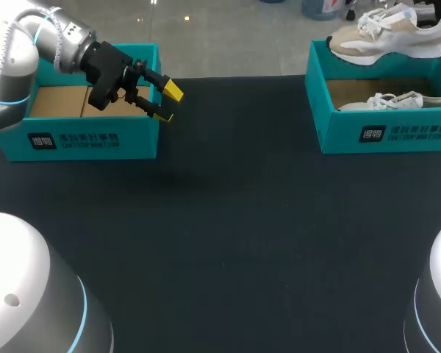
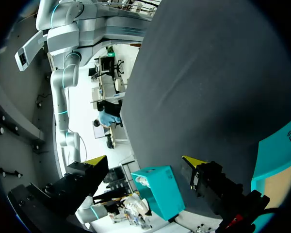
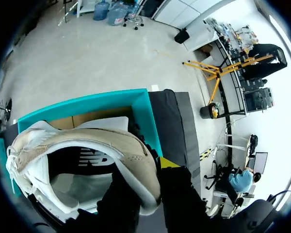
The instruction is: Take the shoe out of the shoebox, open the shoe tongue, remove and reinsert the insole, then place the shoe into the shoebox
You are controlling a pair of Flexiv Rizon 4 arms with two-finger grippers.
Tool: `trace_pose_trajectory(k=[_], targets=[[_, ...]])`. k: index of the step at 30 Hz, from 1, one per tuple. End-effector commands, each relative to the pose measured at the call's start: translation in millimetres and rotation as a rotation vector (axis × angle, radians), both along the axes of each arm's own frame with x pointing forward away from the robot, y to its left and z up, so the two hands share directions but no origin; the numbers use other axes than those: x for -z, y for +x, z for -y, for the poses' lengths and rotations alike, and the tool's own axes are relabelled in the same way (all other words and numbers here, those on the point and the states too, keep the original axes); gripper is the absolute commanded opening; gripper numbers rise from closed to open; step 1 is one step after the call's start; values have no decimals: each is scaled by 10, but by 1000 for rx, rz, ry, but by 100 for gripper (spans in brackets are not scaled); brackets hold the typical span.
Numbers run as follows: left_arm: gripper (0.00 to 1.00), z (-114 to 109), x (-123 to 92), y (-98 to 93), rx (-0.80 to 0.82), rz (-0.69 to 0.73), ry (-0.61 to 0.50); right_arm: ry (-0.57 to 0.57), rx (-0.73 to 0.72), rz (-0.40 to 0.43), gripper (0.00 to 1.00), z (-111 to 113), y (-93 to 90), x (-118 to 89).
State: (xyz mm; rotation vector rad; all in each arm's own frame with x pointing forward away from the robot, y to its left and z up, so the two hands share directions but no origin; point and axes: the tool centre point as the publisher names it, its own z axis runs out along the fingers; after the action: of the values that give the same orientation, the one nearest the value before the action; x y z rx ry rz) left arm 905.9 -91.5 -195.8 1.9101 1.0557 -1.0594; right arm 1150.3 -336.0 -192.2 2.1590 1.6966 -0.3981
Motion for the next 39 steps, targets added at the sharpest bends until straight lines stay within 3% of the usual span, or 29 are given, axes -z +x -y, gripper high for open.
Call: trace_pose_trajectory(k=[1, 13, 27, 39], targets=[[100, -5, -1, -1, 1, 1, 2, 0, 44, 8, 0, -8, 45, -27], [100, -5, -1, -1, 1, 1, 2, 11, 30, -14, 0, 69, 50, 100], [100, -5, -1, -1, 1, 1, 2, 5, 19, -72, 0, 226, 102, 622], [100, -5, -1, -1, 1, 1, 2, -25, 61, -63, 0, 242, 217, 1001]])
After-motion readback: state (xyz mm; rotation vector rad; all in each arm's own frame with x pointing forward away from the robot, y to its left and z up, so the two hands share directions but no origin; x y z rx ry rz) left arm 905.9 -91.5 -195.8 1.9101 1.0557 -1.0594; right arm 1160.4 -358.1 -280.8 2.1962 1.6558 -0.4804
